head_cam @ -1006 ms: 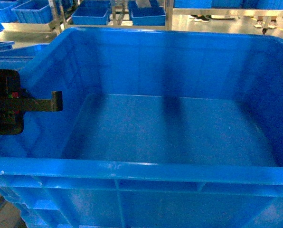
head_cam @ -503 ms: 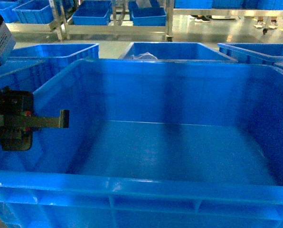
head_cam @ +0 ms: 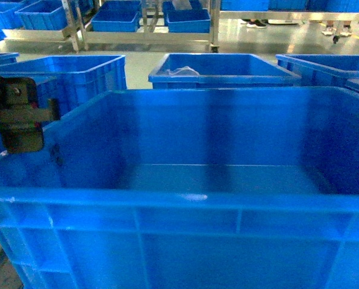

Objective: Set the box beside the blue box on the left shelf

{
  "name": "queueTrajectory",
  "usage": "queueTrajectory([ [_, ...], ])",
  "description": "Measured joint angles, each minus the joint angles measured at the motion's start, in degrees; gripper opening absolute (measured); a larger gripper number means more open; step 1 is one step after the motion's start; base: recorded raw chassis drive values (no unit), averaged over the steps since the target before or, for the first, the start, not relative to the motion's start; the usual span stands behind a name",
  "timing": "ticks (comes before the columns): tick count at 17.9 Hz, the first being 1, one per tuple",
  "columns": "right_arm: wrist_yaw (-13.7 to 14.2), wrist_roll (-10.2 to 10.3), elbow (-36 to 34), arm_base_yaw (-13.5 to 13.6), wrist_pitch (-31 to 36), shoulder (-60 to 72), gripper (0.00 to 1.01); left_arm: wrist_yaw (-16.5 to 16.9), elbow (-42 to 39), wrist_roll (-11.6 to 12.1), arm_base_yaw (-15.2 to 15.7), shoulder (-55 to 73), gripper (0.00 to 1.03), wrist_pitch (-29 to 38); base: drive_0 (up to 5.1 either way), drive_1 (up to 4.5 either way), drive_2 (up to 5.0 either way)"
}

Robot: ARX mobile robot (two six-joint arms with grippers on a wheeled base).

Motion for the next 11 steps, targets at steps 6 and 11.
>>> queueTrajectory([
  [6,2.8,-0.09,0.15,-1.16,0.26,-0.74,1.0,-0.42,0.0,-0.81,0.09,-0.39,0.97,-0.17,0.0,0.0,0.0],
  [11,-5.09,-3.08,-20.48,-0.33,40.83,-10.58,0.23,17.33,-23.12,9.79,9.05,-12.11,0.22,38.42,0.0,0.0,0.0],
])
